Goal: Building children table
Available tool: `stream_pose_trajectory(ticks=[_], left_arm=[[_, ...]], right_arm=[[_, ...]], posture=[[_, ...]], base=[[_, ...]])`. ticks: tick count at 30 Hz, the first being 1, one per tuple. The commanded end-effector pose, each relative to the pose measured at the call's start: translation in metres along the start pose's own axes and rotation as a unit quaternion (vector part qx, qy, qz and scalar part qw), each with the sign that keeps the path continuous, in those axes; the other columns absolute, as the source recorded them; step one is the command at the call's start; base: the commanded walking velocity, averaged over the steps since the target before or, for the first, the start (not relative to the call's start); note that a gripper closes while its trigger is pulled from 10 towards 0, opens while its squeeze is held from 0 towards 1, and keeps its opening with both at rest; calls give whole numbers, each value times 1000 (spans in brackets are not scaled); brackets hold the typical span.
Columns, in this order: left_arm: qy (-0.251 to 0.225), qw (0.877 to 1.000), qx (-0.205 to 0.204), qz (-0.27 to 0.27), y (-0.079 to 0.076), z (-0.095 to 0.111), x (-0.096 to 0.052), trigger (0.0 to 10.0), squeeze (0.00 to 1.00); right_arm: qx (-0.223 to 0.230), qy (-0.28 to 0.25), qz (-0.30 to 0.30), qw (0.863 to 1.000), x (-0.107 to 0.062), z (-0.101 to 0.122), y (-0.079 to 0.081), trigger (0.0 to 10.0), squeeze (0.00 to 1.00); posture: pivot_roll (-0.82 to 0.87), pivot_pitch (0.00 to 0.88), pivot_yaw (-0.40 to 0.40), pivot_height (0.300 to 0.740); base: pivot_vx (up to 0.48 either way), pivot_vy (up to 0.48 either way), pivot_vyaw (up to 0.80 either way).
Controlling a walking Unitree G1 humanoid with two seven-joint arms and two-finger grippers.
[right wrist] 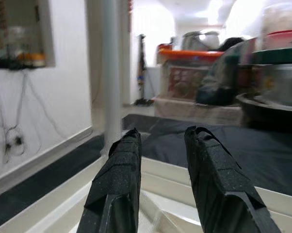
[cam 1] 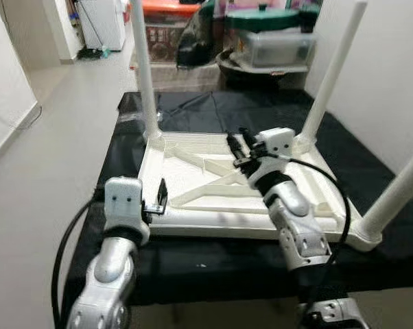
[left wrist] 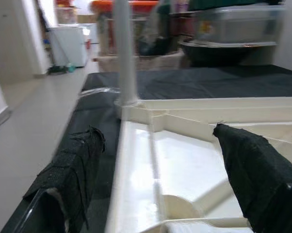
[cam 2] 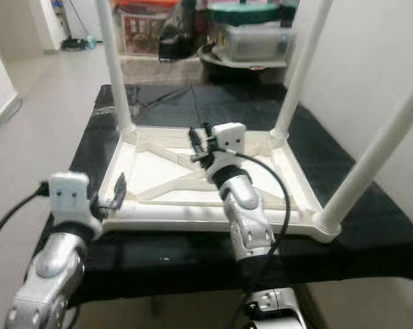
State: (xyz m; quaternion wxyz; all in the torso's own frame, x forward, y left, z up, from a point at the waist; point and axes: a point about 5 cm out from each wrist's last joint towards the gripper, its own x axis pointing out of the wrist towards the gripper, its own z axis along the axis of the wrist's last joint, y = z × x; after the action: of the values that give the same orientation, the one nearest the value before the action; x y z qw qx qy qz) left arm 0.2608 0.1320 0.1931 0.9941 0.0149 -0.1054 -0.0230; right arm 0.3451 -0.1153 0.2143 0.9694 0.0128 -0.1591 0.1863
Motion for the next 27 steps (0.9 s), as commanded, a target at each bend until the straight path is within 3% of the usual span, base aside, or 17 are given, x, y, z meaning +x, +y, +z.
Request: stream_pose_trajectory(ticks=[1,17,19,21,27], left_arm=[[13,1000,8,9,5,-6,-2,10000,0],[8,1000,18,-7,16,-1,13,10000,0],[35,999,13,-32,16,-7,15,10000,0],[83,992,3,-91,18,-18,21,10000,0],[134,981,-3,-138,33,-32,31,10000,0]], right_arm=[[-3,-9,16,1000,1,2,9,10000,0],[-14,9,-17,1000,0,2,2,10000,0],[-15,10,-19,1000,0,3,1,10000,0],[-15,13,-28,999,-1,3,-1,10000,0],[-15,18,-39,999,-5,5,-3,10000,0]], posture=[[118,0,-74,740],[112,0,-68,740],[111,0,-65,740],[112,0,-62,740],[106,22,-48,740]], base=[[0,0,494],[0,0,36],[0,0,0],[0,0,0],[0,0,0]])
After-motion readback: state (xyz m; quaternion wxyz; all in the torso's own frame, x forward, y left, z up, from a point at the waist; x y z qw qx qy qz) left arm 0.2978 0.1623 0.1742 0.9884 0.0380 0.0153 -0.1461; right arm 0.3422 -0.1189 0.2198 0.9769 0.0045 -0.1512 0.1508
